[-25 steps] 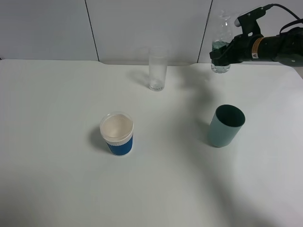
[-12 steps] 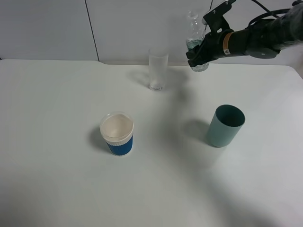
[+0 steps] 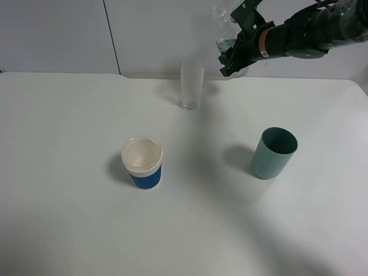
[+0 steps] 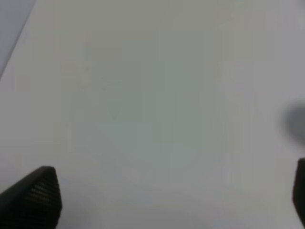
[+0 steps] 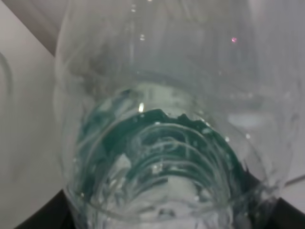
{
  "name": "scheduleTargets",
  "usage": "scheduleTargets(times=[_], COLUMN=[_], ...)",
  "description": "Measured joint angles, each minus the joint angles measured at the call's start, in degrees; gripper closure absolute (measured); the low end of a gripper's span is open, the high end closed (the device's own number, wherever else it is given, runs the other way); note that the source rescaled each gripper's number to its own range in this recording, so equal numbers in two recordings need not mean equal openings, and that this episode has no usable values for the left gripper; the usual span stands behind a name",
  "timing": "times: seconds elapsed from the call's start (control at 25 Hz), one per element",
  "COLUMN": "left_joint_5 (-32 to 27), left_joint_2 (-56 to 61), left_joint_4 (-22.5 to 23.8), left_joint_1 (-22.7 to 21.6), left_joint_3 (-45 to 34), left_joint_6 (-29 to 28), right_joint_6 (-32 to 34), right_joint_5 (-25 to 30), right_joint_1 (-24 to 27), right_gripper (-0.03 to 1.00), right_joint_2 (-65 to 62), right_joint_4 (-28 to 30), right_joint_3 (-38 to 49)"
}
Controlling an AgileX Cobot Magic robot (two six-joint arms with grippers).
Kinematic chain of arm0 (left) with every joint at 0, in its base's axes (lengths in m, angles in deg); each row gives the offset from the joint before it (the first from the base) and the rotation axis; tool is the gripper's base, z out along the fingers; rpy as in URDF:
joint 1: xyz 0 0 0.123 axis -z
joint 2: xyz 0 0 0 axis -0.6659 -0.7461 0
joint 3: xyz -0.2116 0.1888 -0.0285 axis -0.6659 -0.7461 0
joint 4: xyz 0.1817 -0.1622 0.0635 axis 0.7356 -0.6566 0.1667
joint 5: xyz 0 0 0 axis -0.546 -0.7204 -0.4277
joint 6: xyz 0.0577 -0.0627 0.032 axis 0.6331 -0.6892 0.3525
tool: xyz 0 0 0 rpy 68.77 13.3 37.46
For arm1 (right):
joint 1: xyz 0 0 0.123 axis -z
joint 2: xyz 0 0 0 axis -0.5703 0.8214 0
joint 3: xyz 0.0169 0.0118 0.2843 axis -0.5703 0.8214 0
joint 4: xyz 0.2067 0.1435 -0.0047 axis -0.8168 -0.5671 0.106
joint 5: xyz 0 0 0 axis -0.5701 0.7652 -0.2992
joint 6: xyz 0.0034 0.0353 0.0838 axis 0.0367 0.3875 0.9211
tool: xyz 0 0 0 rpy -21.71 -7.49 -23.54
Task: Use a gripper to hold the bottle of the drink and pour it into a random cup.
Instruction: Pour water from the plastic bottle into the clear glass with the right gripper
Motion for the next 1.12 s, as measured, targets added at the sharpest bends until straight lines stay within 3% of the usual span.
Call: scheduleTargets(times=[0.64,0.88,1.12], left_joint_5=[0.0,0.0,0.0], left_joint_2=[0.0,0.0,0.0], left_joint_4=[0.0,0.0,0.0], left_joint_1=[0.0,0.0,0.0], left_joint_3=[0.0,0.0,0.0], left_joint_6=[0.0,0.0,0.0], right_joint_6=[1.9,7.9,18.9], right_joint_5=[6.2,7.4,8.5], right_joint_1=[-2.3,-3.3,-4.3], right_gripper=[0.97,0.97,0.97], right_joint_2=[0.0,0.0,0.0], right_joint_4=[4.1,9.2,19.0], right_joint_3=[0.0,0.0,0.0])
